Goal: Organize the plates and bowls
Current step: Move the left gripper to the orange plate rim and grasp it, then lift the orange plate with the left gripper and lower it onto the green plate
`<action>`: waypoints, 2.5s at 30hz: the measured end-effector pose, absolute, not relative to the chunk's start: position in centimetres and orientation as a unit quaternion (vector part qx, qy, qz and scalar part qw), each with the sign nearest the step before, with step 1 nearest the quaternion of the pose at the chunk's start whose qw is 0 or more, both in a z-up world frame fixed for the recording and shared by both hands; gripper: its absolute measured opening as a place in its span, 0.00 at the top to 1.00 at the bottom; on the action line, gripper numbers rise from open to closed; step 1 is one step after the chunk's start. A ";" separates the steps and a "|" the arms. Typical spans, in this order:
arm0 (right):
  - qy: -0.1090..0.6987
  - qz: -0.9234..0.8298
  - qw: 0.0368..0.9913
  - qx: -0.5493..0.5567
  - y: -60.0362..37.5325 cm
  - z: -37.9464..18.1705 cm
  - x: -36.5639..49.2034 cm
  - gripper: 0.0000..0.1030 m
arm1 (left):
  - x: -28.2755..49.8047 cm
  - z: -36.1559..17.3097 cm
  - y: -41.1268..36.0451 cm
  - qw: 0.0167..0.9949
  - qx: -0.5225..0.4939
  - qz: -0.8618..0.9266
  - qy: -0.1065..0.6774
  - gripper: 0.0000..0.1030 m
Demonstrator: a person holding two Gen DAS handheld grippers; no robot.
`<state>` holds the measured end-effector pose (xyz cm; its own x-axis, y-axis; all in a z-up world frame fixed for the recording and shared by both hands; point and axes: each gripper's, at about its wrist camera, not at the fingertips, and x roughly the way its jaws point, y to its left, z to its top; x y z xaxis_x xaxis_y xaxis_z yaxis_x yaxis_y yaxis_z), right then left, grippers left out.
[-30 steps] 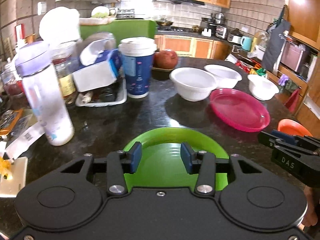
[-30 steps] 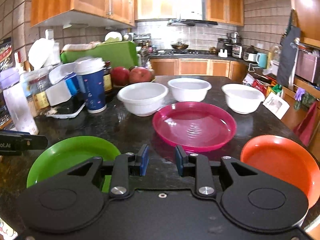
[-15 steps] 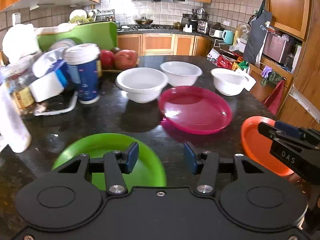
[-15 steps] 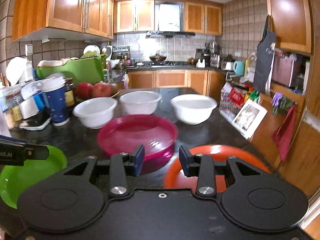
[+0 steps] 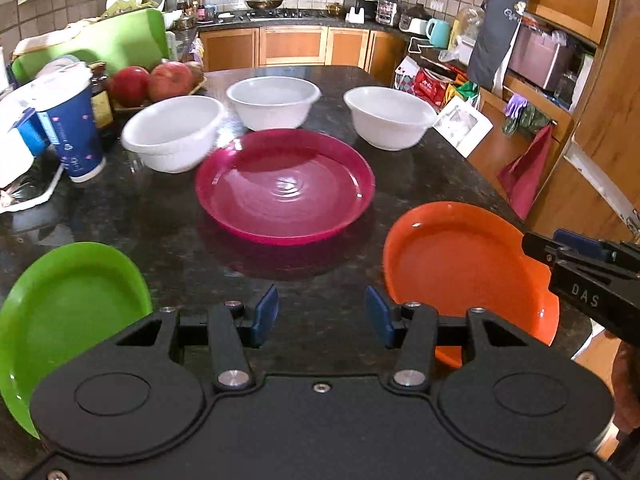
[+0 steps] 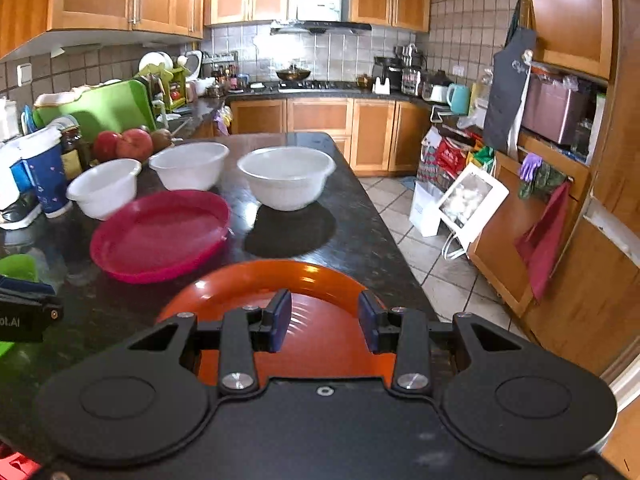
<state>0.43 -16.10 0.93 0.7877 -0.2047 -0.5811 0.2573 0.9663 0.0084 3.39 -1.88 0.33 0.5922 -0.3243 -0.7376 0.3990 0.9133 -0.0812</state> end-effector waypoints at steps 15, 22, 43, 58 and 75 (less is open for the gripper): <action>0.340 -0.093 0.934 0.052 -22.2 -1.8 1.2 0.74 | 2.4 -1.3 -7.0 0.881 0.046 -0.183 0.434 0.52; 0.350 -0.075 0.932 0.057 -23.2 -2.6 1.8 0.78 | 2.3 -1.7 -8.0 0.884 0.051 -0.160 0.436 0.58; 0.363 -0.045 0.927 0.077 -24.5 -3.7 3.1 0.79 | 3.5 -3.1 -9.2 0.873 0.030 -0.144 0.466 0.66; 0.358 -0.026 0.931 0.073 -24.3 -3.6 2.8 0.83 | 3.3 -2.6 -8.8 0.875 0.018 -0.136 0.464 0.79; 0.343 -0.015 0.938 0.052 -22.8 -2.7 2.3 0.83 | 2.8 -1.7 -6.6 0.888 0.016 -0.130 0.441 0.79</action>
